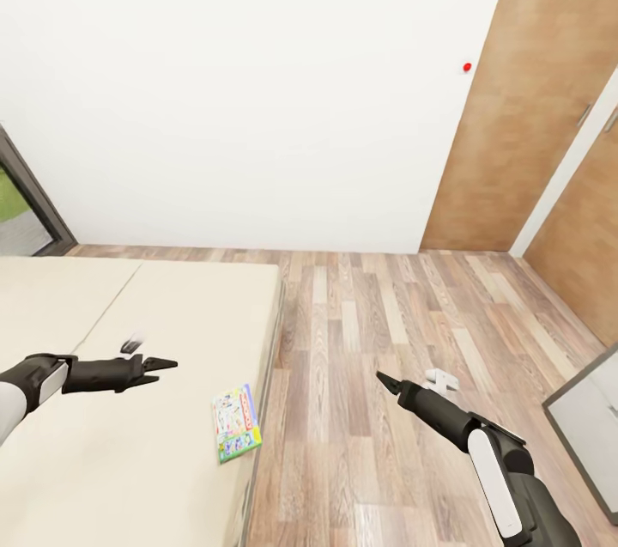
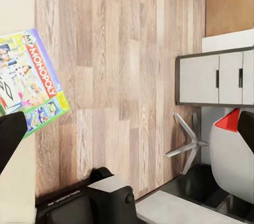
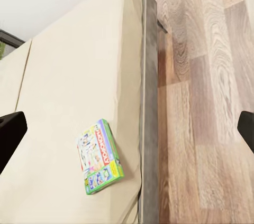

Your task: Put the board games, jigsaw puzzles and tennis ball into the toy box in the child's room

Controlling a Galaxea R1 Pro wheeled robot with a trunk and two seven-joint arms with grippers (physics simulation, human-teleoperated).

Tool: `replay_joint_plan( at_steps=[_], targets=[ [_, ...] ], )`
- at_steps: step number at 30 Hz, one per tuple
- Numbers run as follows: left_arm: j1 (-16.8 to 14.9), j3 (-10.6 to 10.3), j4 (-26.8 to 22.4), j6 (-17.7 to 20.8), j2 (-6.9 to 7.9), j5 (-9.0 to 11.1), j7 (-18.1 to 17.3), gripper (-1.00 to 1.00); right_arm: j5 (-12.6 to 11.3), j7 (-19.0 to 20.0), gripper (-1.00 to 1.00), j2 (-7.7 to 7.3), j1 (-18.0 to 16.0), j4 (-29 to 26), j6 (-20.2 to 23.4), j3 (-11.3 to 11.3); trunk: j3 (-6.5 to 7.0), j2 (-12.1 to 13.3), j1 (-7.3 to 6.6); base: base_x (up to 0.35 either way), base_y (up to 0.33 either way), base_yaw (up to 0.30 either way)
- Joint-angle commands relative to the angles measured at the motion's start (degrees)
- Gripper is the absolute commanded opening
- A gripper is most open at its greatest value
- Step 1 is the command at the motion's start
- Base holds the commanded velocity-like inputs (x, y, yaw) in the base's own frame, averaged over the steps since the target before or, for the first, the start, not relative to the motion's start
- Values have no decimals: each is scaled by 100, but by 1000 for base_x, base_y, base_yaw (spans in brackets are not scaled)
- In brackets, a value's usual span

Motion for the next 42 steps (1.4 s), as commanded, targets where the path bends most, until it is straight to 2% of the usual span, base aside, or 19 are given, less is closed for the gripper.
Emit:
replay_joint_plan(
  at_steps=[1, 16, 27, 42],
  targets=[
    [-1, 49, 2, 44, 0, -54, -19, 100, -20, 12, 100, 1, -4, -5, 41, -10, -2, -11, 4, 0, 0, 134],
    [15, 50, 1, 44, 0, -51, -10, 100, -20, 9, 100, -1, -4, 2, 45, -15, 120, -11, 4, 0, -70, 162],
    [20, 49, 1, 44, 0, -51, -5, 100, -24, 10, 100, -4, -4, 3, 46, -19, 132, -11, 4, 0, -31, 47],
    [21, 51, 1, 36, 0, -47, -24, 100, -24, 15, 100, -5, -4, 3, 46, -19, 133, -11, 4, 38, -64, 165]
  ],
)
